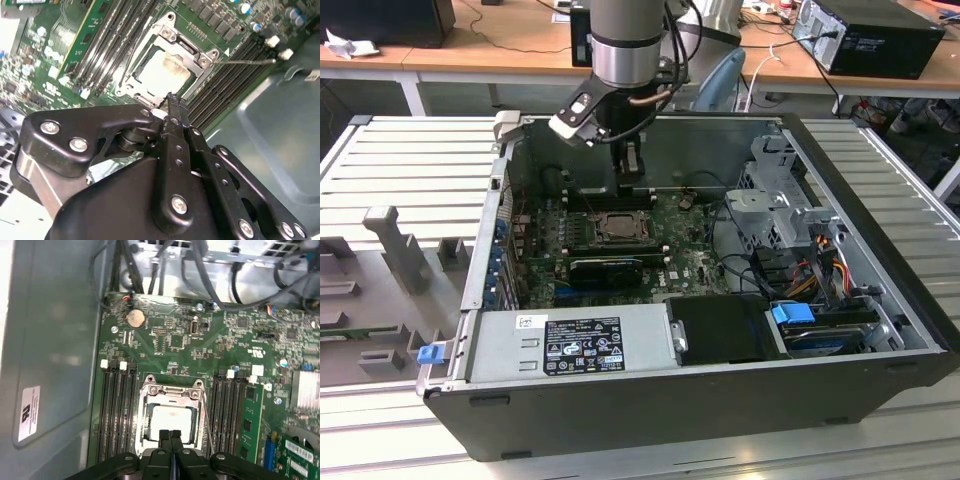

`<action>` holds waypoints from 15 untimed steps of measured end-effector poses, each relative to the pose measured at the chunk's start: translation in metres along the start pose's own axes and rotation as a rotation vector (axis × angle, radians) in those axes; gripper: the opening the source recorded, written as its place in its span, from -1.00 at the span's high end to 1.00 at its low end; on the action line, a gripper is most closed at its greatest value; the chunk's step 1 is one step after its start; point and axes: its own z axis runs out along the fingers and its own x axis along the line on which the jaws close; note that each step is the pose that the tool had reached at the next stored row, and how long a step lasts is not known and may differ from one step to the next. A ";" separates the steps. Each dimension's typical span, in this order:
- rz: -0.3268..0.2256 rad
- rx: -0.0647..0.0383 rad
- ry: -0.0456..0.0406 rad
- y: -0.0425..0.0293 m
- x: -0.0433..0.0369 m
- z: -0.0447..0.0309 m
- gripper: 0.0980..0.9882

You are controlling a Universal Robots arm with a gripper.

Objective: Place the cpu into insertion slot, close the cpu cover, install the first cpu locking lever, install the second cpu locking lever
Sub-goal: 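Install the first cpu locking lever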

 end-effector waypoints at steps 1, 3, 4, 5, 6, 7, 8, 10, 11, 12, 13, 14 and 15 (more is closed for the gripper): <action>-0.036 0.000 0.0011 0.0000 0.0000 0.0000 0.98; -0.141 0.000 0.0046 0.0000 0.0000 0.0001 0.98; -0.173 0.000 0.0057 0.0000 0.0000 0.0001 0.98; -0.198 0.000 0.0066 0.0000 0.0000 0.0001 0.98; -0.216 0.000 0.0072 0.0000 0.0000 0.0002 0.98; -0.233 0.000 0.0078 0.0000 0.0000 0.0002 0.98; -0.254 0.000 0.0085 0.0000 0.0000 0.0003 0.98; -0.290 0.001 0.0099 0.0000 0.0000 0.0003 0.98; -0.304 0.001 0.0103 0.0000 0.0000 0.0003 0.98; -0.316 0.001 0.0108 0.0000 0.0001 0.0004 0.98; -0.327 0.001 0.0111 0.0000 0.0002 0.0005 0.98; -0.359 0.001 0.0123 0.0000 0.0002 0.0007 0.98; -0.384 0.001 0.0131 0.0000 0.0002 0.0007 0.98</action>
